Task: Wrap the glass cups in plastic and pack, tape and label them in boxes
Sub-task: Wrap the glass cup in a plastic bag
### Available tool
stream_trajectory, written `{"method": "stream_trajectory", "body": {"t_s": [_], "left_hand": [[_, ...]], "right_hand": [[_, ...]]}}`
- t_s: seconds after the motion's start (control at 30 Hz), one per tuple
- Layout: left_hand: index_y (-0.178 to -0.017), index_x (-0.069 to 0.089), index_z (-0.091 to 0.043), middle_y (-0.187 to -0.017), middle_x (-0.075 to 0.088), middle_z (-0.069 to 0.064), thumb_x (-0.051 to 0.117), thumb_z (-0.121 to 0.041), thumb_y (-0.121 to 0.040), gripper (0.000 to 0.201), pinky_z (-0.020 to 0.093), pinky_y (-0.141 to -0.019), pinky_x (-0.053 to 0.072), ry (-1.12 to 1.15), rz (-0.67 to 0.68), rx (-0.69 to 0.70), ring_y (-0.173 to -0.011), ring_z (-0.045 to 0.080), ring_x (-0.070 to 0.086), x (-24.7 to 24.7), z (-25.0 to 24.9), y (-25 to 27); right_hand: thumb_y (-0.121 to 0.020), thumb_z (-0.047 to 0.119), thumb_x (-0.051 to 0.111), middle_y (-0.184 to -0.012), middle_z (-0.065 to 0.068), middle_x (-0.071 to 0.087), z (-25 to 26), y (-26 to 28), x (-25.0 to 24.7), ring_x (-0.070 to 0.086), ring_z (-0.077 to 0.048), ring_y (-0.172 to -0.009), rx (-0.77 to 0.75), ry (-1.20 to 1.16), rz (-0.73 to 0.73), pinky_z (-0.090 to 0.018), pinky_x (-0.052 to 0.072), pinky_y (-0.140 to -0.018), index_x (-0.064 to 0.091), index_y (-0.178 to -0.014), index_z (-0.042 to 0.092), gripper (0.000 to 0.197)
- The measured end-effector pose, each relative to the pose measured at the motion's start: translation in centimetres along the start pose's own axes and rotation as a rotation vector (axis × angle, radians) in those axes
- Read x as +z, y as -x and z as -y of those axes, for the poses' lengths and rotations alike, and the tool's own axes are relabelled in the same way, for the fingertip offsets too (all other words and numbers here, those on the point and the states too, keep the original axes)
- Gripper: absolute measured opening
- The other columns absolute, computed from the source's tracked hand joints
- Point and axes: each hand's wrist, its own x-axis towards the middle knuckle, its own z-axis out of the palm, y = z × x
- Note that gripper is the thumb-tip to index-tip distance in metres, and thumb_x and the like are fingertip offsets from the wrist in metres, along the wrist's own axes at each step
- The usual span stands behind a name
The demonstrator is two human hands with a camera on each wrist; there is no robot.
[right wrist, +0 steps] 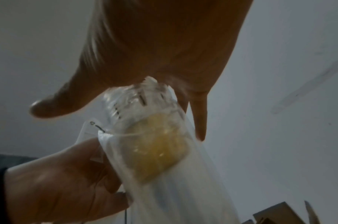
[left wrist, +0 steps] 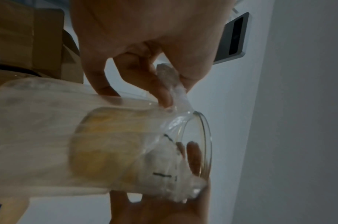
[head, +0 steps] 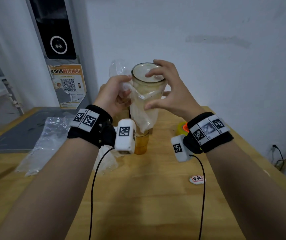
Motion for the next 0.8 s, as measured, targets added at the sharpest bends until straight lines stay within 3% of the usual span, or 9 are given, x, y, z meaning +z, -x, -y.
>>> {"method": "stream_trajectory", "body": {"t_s": [0.07,0.17,0.23,0.3,0.4,0.53,0.6,0.67,0.8], "left_hand": [[-0.104,0.064,-0.009,-0.062,0.052,0.002,0.078,-0.022,-0.08,0.03,0.036,-0.072,0.056,0.04,0.035,-0.069,-0.05,0.016,0.055,-0.3,0.6,0.0],[-0.11,0.069,-0.013,-0.078,0.058,0.005,0.079,-0.037,-0.085,0.037,0.041,-0.08,0.059,-0.018,0.166,-0.12,-0.071,0.021,0.061,-1.0,1.6,0.5],[-0.097,0.071,-0.016,-0.08,0.064,0.0,0.075,-0.057,-0.086,0.042,0.043,-0.087,0.058,-0.121,0.276,-0.101,-0.08,0.02,0.066,-1.6,2.0,1.3],[-0.11,0.075,-0.017,-0.104,0.076,0.0,0.075,-0.066,-0.08,0.057,0.047,-0.097,0.055,-0.263,0.388,-0.034,-0.103,0.022,0.071,-2.3,2.8,1.9],[-0.133,0.063,-0.022,-0.128,0.072,0.004,0.091,-0.051,-0.069,0.076,0.051,-0.106,0.05,-0.443,0.5,0.053,-0.122,0.025,0.067,-2.5,4.1,3.0],[-0.129,0.064,-0.013,-0.117,0.076,0.007,0.085,-0.006,-0.079,0.055,0.035,-0.095,0.055,-0.543,0.526,0.171,-0.111,0.022,0.072,-2.0,5.9,3.6],[-0.128,0.063,-0.016,-0.116,0.076,0.003,0.09,-0.007,-0.073,0.062,0.035,-0.096,0.056,-0.575,0.448,0.22,-0.11,0.018,0.072,-2.2,6.7,3.1],[-0.132,0.057,-0.023,-0.121,0.072,-0.004,0.097,-0.02,-0.063,0.08,0.034,-0.097,0.055,-0.653,0.346,0.241,-0.111,0.011,0.069,-2.4,7.5,2.7],[-0.134,0.052,-0.022,-0.122,0.067,-0.009,0.099,-0.027,-0.057,0.09,0.029,-0.093,0.054,-0.692,0.229,0.28,-0.111,0.007,0.065,-2.3,8.4,2.3]], "right_hand": [[-0.058,0.037,0.1,-0.15,0.006,0.034,-0.1,0.4,-0.2,0.042,-0.008,-0.138,0.023,0.068,0.055,-0.033,0.046,-0.107,0.063,-0.116,0.027,0.07],[-0.061,0.036,0.099,-0.126,0.002,0.049,-0.2,0.7,0.1,0.052,0.001,-0.113,0.106,0.115,-0.06,-0.009,0.039,-0.094,0.063,-0.089,0.024,0.048],[-0.063,0.038,0.098,-0.111,0.006,0.05,0.0,0.8,0.4,0.053,-0.002,-0.101,0.207,0.111,-0.117,-0.014,0.043,-0.086,0.059,-0.08,0.025,0.044],[-0.067,0.042,0.095,-0.099,0.01,0.052,0.4,1.0,0.7,0.058,-0.008,-0.09,0.31,0.059,-0.151,-0.028,0.056,-0.071,0.056,-0.077,0.024,0.044],[-0.074,0.041,0.091,-0.087,0.01,0.057,0.9,1.3,1.1,0.06,-0.012,-0.073,0.383,-0.04,-0.169,-0.033,0.057,-0.051,0.054,-0.076,0.022,0.042],[-0.079,0.052,0.084,-0.11,0.003,0.059,1.2,1.0,1.5,0.063,-0.014,-0.093,0.38,0.077,-0.024,-0.027,0.053,-0.069,0.063,-0.095,0.024,0.038],[-0.086,0.052,0.077,-0.125,0.003,0.051,1.1,1.1,1.6,0.053,-0.013,-0.113,0.353,0.205,0.075,-0.023,0.044,-0.092,0.067,-0.107,0.026,0.035],[-0.092,0.051,0.071,-0.131,0.001,0.05,1.2,1.3,1.5,0.039,-0.016,-0.126,0.305,0.254,0.118,-0.026,0.033,-0.103,0.069,-0.101,0.027,0.026],[-0.107,0.035,0.05,-0.088,0.006,0.07,1.2,1.2,1.6,0.061,-0.008,-0.087,0.238,0.255,0.199,-0.031,0.04,-0.079,0.074,-0.085,0.025,0.035]]}}
